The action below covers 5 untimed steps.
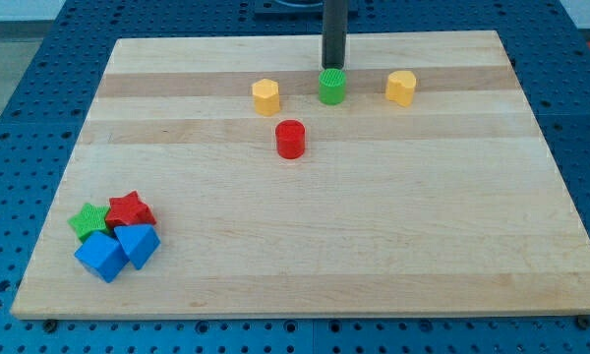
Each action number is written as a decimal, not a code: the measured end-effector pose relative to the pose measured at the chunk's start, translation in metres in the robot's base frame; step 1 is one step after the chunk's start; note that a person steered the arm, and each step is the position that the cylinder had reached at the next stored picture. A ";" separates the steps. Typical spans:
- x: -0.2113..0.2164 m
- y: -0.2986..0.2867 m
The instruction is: Move the yellow heart down a bit
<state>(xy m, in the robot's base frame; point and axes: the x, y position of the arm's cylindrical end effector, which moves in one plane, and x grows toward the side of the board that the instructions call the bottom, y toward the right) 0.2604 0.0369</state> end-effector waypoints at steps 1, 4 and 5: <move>0.012 0.000; -0.014 0.041; -0.021 0.079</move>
<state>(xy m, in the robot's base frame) 0.2398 0.1157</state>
